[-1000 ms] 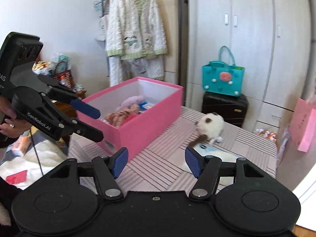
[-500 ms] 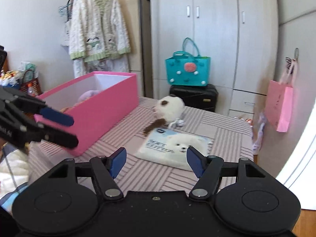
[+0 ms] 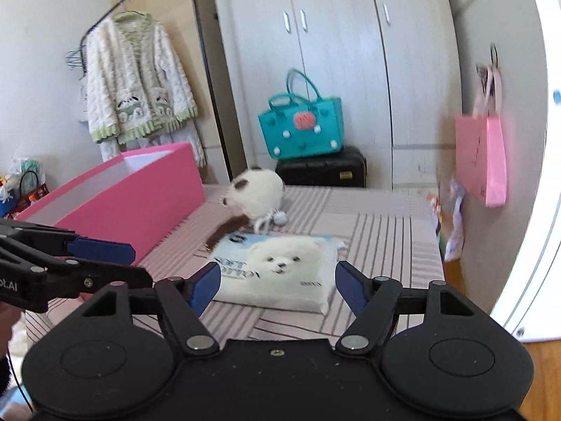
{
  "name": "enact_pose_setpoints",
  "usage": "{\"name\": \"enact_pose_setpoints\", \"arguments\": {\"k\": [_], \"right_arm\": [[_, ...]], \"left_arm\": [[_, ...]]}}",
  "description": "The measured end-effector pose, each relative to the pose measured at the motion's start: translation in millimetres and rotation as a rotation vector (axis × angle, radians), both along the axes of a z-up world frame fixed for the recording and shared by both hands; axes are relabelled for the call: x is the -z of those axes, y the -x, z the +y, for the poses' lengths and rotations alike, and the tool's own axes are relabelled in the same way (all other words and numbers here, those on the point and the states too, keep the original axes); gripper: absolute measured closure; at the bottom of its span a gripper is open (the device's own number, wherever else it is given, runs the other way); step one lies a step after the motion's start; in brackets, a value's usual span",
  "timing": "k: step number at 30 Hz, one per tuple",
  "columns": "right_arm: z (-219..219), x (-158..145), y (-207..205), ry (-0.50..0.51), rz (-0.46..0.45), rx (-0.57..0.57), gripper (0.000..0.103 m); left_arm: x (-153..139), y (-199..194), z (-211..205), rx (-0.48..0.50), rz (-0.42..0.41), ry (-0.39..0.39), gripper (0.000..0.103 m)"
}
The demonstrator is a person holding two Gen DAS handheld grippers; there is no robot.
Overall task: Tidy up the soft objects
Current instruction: 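Lower the left tool onto the 'SOFT COTTON' tissue pack and grasp it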
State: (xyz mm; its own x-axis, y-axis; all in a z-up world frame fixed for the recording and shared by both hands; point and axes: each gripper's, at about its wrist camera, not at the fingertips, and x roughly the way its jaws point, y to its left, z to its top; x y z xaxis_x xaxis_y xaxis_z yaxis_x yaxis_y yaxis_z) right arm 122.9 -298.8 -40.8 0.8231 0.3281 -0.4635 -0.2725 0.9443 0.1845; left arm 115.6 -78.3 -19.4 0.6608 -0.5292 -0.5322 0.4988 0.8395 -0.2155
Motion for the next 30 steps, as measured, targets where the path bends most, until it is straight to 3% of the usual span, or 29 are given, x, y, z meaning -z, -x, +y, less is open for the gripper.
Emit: {"name": "enact_pose_setpoints", "arguments": {"k": [4, 14, 24, 26, 28, 29, 30], "right_arm": [[-5.7, 7.9, -14.8, -0.012, 0.078, 0.023, 0.026], [-8.1, 10.9, -35.0, -0.005, 0.069, 0.069, 0.025], [-6.2, 25.7, -62.3, -0.006, 0.147, 0.053, 0.026], [-8.4, 28.4, -65.4, -0.012, 0.149, 0.054, 0.029], [-10.0, 31.5, -68.0, -0.011, 0.158, 0.053, 0.034], [-11.1, 32.6, -69.0, -0.016, 0.163, 0.049, 0.039], [-11.7, 33.9, -69.9, -0.026, 0.174, 0.041, 0.046]], "left_arm": [[8.7, -13.0, -9.3, -0.051, -0.034, 0.014, 0.034], [33.1, -48.1, -24.0, -0.181, -0.02, -0.002, 0.031], [49.7, -67.0, -26.7, -0.235, -0.013, -0.002, 0.035], [52.7, -70.1, -27.5, -0.231, 0.008, -0.004, 0.039], [55.6, -72.3, -28.4, -0.222, 0.026, -0.001, 0.052], [56.7, -71.7, -29.5, -0.221, 0.028, -0.005, 0.053], [57.3, -69.4, -31.1, -0.215, 0.022, -0.007, 0.063]]}}
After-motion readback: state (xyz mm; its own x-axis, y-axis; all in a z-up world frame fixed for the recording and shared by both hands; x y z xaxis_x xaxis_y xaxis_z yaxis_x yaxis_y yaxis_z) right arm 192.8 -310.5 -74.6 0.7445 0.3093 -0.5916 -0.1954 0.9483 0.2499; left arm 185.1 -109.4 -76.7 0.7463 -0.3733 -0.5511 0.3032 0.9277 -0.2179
